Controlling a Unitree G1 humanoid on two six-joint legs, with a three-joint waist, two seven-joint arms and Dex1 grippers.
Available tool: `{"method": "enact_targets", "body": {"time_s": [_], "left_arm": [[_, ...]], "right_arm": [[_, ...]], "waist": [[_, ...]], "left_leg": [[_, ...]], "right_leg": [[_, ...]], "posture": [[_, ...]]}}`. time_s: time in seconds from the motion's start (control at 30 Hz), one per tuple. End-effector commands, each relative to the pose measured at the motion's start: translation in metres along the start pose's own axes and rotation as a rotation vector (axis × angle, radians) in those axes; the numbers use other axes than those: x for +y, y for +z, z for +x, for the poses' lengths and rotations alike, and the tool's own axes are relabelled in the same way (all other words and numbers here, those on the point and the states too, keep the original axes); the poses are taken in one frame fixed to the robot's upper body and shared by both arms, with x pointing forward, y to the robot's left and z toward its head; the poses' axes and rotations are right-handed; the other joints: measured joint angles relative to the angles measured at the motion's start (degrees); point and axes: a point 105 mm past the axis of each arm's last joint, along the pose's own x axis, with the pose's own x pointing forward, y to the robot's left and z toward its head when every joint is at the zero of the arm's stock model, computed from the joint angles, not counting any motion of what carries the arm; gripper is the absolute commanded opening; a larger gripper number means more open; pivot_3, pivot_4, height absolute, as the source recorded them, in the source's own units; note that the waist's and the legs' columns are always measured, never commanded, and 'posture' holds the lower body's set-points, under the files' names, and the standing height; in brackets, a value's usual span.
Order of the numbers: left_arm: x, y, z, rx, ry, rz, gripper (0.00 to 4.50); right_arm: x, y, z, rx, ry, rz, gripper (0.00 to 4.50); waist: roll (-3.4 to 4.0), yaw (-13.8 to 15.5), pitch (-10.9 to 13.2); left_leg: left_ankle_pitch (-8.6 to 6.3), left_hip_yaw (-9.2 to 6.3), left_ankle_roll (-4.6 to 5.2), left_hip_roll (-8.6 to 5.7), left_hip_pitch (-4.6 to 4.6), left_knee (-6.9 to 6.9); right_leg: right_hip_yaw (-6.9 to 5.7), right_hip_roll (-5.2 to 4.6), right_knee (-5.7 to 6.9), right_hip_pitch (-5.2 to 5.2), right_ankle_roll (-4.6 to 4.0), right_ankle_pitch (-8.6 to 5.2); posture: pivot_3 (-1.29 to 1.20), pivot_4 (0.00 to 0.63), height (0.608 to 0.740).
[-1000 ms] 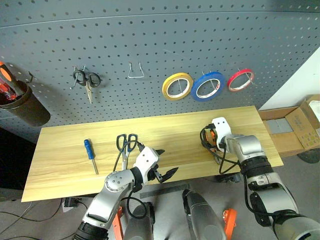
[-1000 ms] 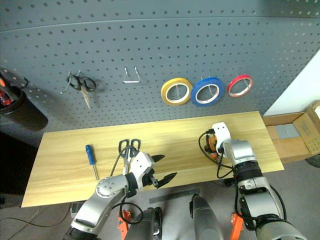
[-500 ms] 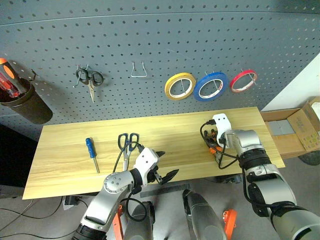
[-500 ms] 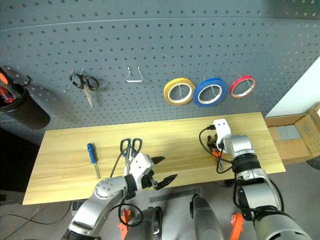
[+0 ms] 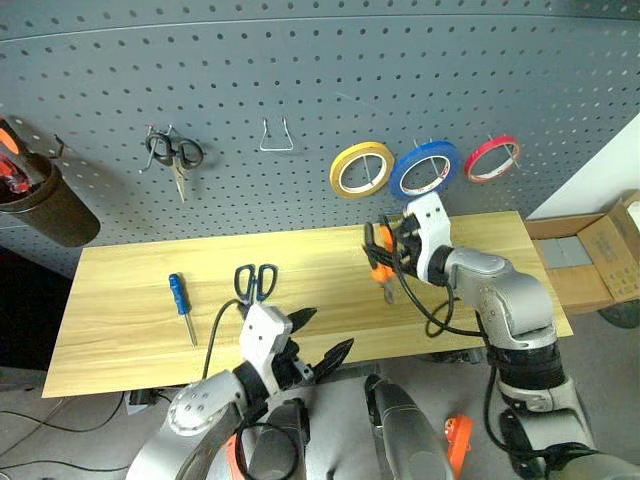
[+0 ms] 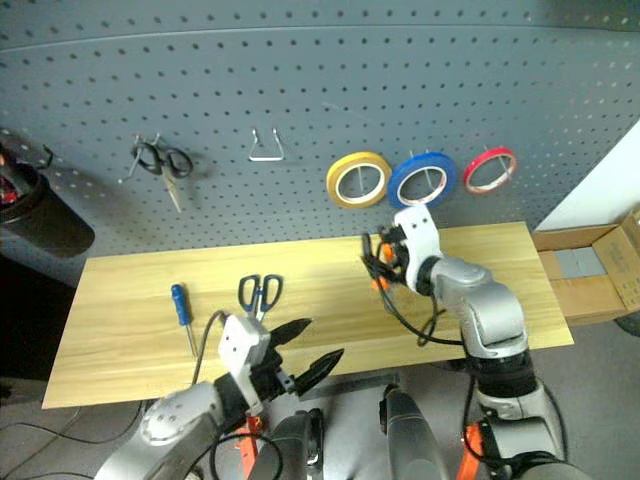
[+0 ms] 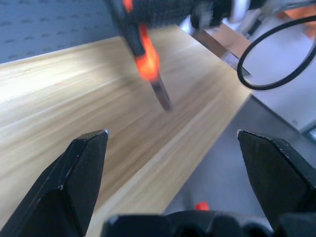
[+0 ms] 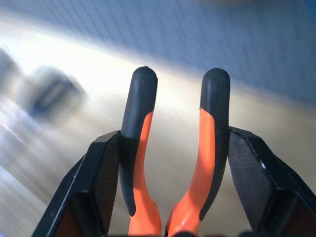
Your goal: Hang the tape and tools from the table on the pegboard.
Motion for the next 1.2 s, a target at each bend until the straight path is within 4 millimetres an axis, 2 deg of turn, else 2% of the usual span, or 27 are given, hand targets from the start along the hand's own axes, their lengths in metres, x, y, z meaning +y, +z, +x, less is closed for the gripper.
{"method": "enact_targets", "body": {"time_s": [0.03, 0.13, 0.2, 0.23, 0.53, 0.77, 0.97, 1.03, 1.2], "left_arm": [[-0.002, 0.027, -0.018, -0.097, 0.117, -0.002, 4.50], [0.006, 0.038, -0.029, -0.135, 0.220, -0.002, 4.50], [0.020, 0.051, -0.031, -0.194, 0.314, 0.019, 4.50], [0.025, 0.055, -0.031, -0.212, 0.337, 0.026, 4.50], [0.063, 0.085, -0.018, -0.304, 0.405, 0.099, 4.50], [0.081, 0.109, 0.003, -0.357, 0.395, 0.153, 4.50], [0.086, 0.114, 0.012, -0.370, 0.379, 0.169, 4.50], [0.086, 0.114, 0.013, -0.368, 0.373, 0.172, 4.50], [0.087, 0.113, 0.014, -0.365, 0.368, 0.178, 4.50]], "right_arm": [[0.027, 0.060, -0.011, -0.275, 0.018, 0.002, 2.75], [0.041, 0.096, -0.013, -0.451, 0.006, 0.021, 2.75], [0.052, 0.132, -0.014, -0.617, 0.016, -0.012, 2.75], [0.056, 0.143, -0.014, -0.669, 0.017, -0.026, 2.75], [0.060, 0.212, -0.007, -1.005, -0.062, -0.179, 2.75], [0.059, 0.220, 0.006, -1.059, -0.085, -0.172, 2.75], [0.062, 0.214, 0.016, -1.039, -0.066, -0.167, 2.75], [0.064, 0.206, 0.022, -1.014, -0.057, -0.177, 2.75], [0.069, 0.171, 0.040, -0.888, -0.009, -0.215, 2.75]], "waist": [[-0.01, 0.09, -0.01], [-0.01, 0.26, -0.02], [-0.01, 0.72, -0.02], [-0.01, 0.98, -0.02], [-0.06, 2.79, -0.16], [-0.05, 3.29, -0.16], [-0.04, 3.24, -0.13], [-0.04, 3.24, -0.13], [-0.03, 3.26, -0.13]], "left_leg": [[0.01, 0.00, -0.01, -0.01, -0.01, 0.01], [0.08, 0.04, -0.13, -0.09, 0.00, 0.04], [0.11, 0.05, -0.15, -0.13, 0.01, 0.07], [0.12, 0.05, -0.17, -0.14, 0.00, 0.09], [0.27, -0.36, -0.41, -0.11, -0.10, 0.03], [0.30, -0.66, -0.46, -0.12, -0.28, 0.03], [0.30, -0.66, -0.46, -0.10, -0.29, 0.03], [0.30, -0.68, -0.46, -0.09, -0.29, 0.03], [0.31, -0.72, -0.47, -0.09, -0.28, 0.03]], "right_leg": [[-0.05, 0.00, 0.00, 0.00, 0.00, 0.00], [-0.10, 0.07, -0.01, 0.01, 0.05, -0.02], [-0.12, 0.12, 0.00, 0.02, 0.08, -0.05], [-0.15, 0.13, 0.00, 0.03, 0.07, -0.04], [-0.79, 0.06, 0.07, 0.00, -0.25, 0.10], [-1.10, 0.01, 0.05, -0.04, -0.41, 0.10], [-1.11, -0.07, 0.06, -0.05, -0.42, 0.09], [-1.12, -0.20, 0.07, -0.05, -0.44, 0.09], [-1.16, -0.23, 0.13, -0.05, -0.48, 0.10]], "posture": [[0.02, 0.293, 0.740], [0.05, 0.283, 0.740], [0.08, 0.283, 0.740], [0.09, 0.283, 0.740], [0.12, 0.283, 0.740], [0.13, 0.310, 0.740], [0.13, 0.323, 0.740], [0.13, 0.323, 0.740], [0.12, 0.321, 0.740]]}}
